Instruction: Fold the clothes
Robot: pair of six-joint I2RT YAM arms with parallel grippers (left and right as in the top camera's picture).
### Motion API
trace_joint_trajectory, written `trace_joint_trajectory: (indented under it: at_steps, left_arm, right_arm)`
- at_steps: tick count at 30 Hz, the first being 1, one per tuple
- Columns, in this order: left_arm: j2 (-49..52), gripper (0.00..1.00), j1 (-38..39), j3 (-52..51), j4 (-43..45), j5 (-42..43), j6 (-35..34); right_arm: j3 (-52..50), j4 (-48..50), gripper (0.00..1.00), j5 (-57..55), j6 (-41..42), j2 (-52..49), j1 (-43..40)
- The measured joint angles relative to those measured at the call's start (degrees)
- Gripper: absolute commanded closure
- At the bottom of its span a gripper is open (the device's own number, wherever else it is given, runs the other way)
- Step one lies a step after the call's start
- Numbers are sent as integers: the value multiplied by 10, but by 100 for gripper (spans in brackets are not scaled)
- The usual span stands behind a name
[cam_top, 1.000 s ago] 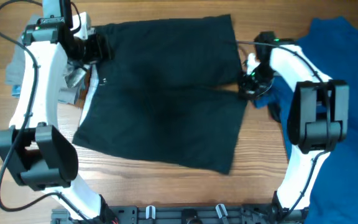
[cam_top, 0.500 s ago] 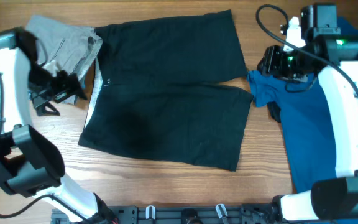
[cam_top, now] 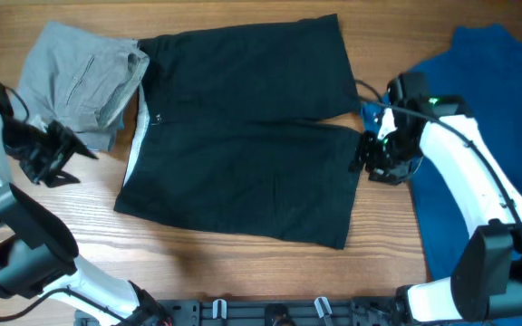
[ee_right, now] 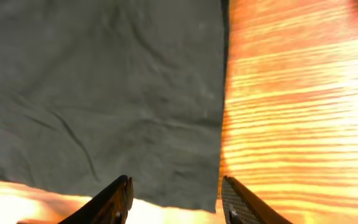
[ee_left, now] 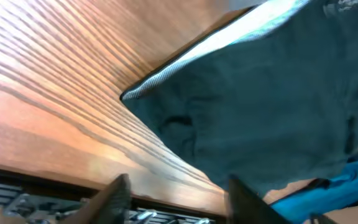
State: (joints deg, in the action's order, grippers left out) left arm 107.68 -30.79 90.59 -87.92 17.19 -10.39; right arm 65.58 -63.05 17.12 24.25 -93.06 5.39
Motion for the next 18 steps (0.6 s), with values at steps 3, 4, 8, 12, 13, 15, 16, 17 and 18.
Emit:
trace_joint_trajectory:
  at_steps: [3, 4, 8, 12, 13, 15, 16, 17, 18]
  left_arm:
    - [0, 65, 3, -76, 43, -2, -24]
    - [0, 47, 4, -110, 63, -2, -29]
    - [0, 34, 4, -220, 134, -13, -66]
    - [0, 36, 4, -259, 172, -60, -95]
    - [0, 38, 4, -260, 187, -67, -102]
    - [0, 38, 4, -261, 214, -73, -114]
    - [0, 38, 4, -261, 230, -75, -120]
    - [0, 38, 4, -263, 254, -75, -127]
    - [0, 35, 4, -265, 273, -71, -129]
  right_arm:
    - [-26, 44, 46, 11, 4, -1, 0]
    - [-26, 59, 46, 14, 6, -1, 0]
    - [-26, 110, 43, 15, 13, -1, 0]
    - [-26, 122, 43, 15, 14, -1, 0]
    - [-26, 122, 43, 14, 15, -1, 0]
    - [-26, 121, 42, 8, 15, -1, 0]
    - [-26, 121, 42, 6, 15, -1, 0]
    - [-26, 121, 42, 4, 15, -1, 0]
    - [-26, 120, 42, 4, 15, -1, 0]
